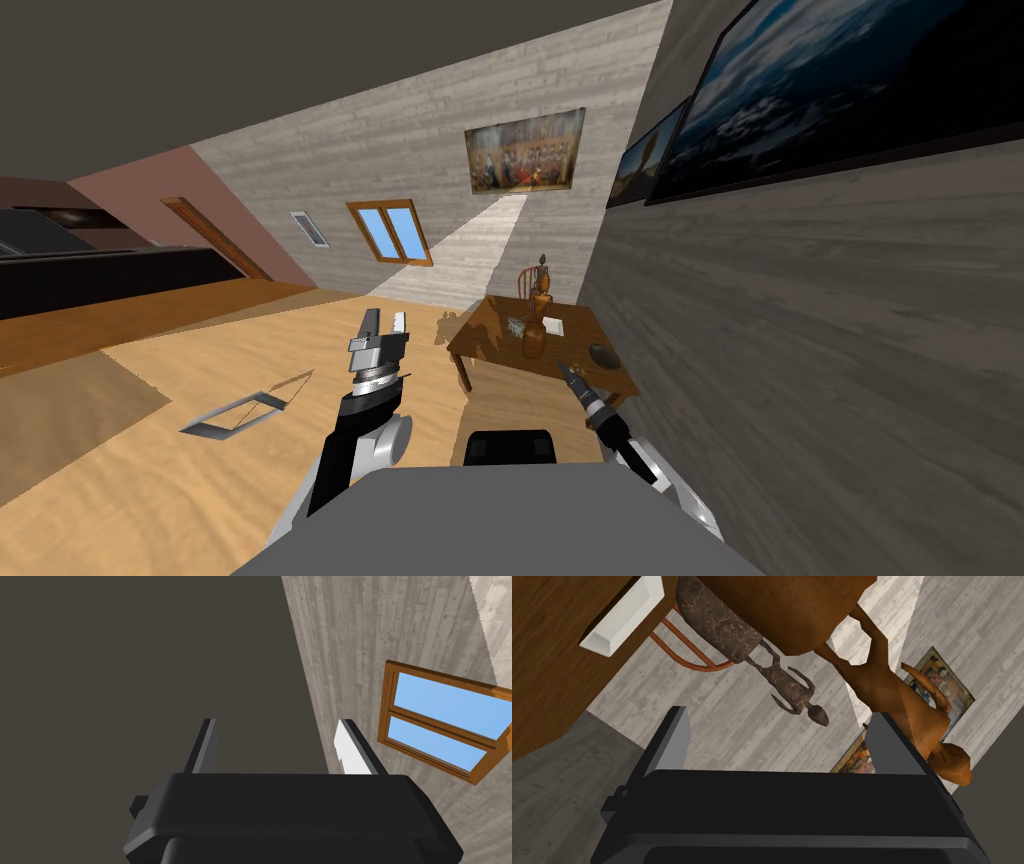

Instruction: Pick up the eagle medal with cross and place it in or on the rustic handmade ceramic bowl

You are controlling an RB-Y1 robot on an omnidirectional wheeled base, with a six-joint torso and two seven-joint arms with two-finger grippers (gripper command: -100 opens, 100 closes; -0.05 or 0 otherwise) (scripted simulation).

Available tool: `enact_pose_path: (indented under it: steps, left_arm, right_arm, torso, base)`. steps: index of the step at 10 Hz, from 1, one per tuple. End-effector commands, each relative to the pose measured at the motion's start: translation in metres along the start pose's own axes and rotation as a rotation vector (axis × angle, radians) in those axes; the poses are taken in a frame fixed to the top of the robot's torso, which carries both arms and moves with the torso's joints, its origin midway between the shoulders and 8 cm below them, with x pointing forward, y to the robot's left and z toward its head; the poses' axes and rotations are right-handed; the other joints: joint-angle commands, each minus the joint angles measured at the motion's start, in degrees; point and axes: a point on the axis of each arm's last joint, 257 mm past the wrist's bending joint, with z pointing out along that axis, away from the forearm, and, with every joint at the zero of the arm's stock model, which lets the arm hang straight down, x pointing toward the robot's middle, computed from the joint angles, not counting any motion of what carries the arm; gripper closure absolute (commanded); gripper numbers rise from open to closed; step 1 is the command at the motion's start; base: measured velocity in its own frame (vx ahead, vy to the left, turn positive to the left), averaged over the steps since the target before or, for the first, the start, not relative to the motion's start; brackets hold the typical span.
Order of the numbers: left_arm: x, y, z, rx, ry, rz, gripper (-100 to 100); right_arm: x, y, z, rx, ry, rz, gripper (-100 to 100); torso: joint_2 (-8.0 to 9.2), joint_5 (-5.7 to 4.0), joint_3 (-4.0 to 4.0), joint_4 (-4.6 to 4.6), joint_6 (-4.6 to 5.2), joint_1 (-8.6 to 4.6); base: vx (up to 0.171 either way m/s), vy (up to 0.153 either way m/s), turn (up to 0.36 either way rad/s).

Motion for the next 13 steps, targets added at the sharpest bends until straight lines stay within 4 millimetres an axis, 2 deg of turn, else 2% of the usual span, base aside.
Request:
enact_pose_path:
  steps: [1,3,4,8,9,12,13]
  left_arm:
    - [0.0,0.0,0.0,0.0,0.0,0.0,0]
    - [0.0,0.0,0.0,0.0,0.0,0.0,0]
    - [0.0,0.0,0.0,0.0,0.0,0.0,0]
    - [0.0,0.0,0.0,0.0,0.0,0.0,0]
    - [0.0,0.0,0.0,0.0,0.0,0.0,0]
    - [0.0,0.0,0.0,0.0,0.0,0.0,0]
    - [0.0,0.0,0.0,0.0,0.0,0.0,0]
  right_arm:
    - [0.009,-0.021,-0.006,0.044,0.031,-0.022,-100]
    - [0.02,-0.048,-0.015,0.091,0.078,-0.067,-100]
    - [0.026,-0.068,-0.023,0.123,0.12,-0.114,-100]
    - [0.036,-0.101,-0.038,0.185,0.173,-0.159,-100]
    - [0.04,-0.121,-0.048,0.216,0.213,-0.207,-100]
    - [0.045,-0.15,-0.066,0.271,0.263,-0.253,-100]
    - [0.046,-0.153,-0.068,0.278,0.266,-0.253,-100]
  torso:
    - [0.0,0.0,0.0,0.0,0.0,0.0]
    - [0.0,0.0,0.0,0.01,0.0,-0.02]
    - [0.01,0.0,0.0,0.0,0.03,-0.03]
    - [0.01,0.0,0.0,0.0,0.03,-0.02]
    - [0.06,-0.01,0.03,0.01,0.04,-0.06]
    - [0.0,0.0,0.0,0.0,0.01,0.0]
    - [0.01,0.01,0.0,0.0,0.04,-0.02]
  base:
    - [0.018,0.026,0.059]
    - [0.022,0.028,0.104]
    - [0.02,0.037,0.146]
    - [0.018,0.022,0.065]
    - [0.014,0.024,0.136]
    - [0.025,0.027,0.097]
    - [0.007,0.009,-0.012]
